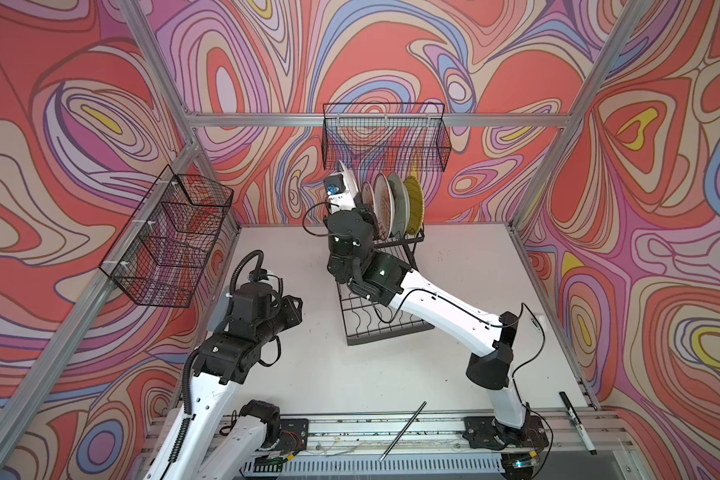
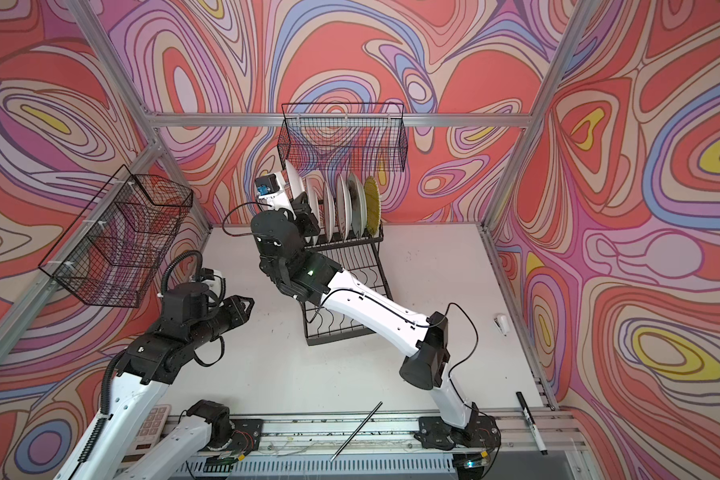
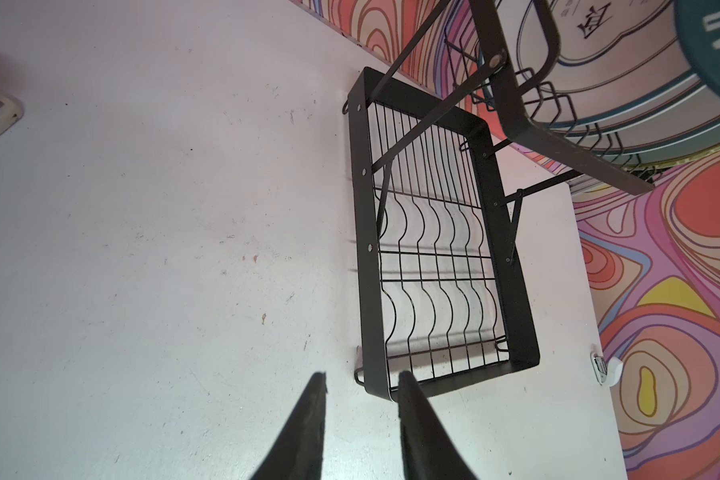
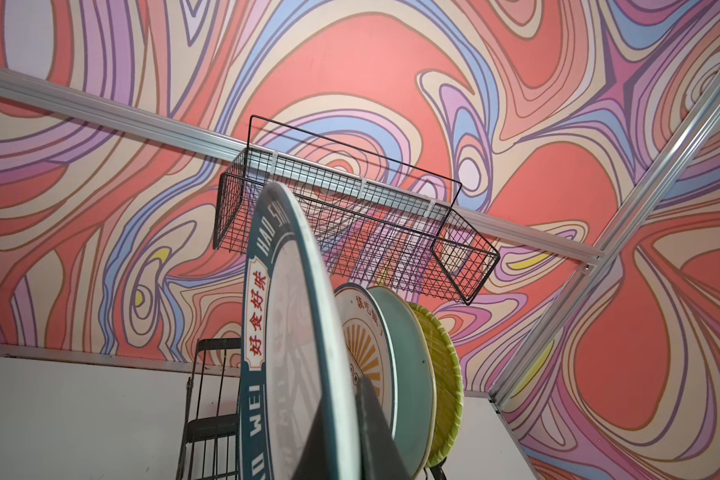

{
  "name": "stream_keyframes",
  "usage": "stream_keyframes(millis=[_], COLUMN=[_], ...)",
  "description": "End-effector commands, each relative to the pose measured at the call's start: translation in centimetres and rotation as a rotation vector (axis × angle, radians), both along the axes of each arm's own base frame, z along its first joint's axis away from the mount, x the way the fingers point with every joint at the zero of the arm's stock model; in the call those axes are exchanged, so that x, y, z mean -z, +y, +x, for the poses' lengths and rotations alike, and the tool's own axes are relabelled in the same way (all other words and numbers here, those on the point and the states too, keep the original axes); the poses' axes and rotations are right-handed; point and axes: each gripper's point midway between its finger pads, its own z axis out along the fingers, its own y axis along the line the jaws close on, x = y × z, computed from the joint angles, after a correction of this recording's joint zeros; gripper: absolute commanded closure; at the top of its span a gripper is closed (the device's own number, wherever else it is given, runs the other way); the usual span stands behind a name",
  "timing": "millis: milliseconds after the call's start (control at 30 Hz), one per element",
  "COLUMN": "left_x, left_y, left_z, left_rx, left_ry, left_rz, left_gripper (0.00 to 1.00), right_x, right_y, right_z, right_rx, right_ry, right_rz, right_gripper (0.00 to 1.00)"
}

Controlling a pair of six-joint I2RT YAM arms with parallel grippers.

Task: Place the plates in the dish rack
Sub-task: 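Lower the plate into the rack slot farthest from the other plates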

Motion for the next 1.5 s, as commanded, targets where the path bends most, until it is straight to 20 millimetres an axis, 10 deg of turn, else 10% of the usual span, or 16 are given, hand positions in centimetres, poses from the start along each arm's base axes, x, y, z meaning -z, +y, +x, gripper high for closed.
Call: stream_keyframes(millis=[0,1467], left_x=[-0.5,0.7], left_y=[-0.2,0.0], left_z=[-0.1,-0.2], left_rx=[0.005,0.028], left_ry=[-0.004,0.02], left_rz=[-0.006,0.04], left_gripper=[0.67,0.67], right_x=[0.2,3.2], right_y=[0.3,2.6], right_z=[0.7,5.2], right_rx=[-0.005,0.01], right_ry=[-0.001,-0.043], right_rz=[0.037,0.128], right_gripper=[1.0,1.0])
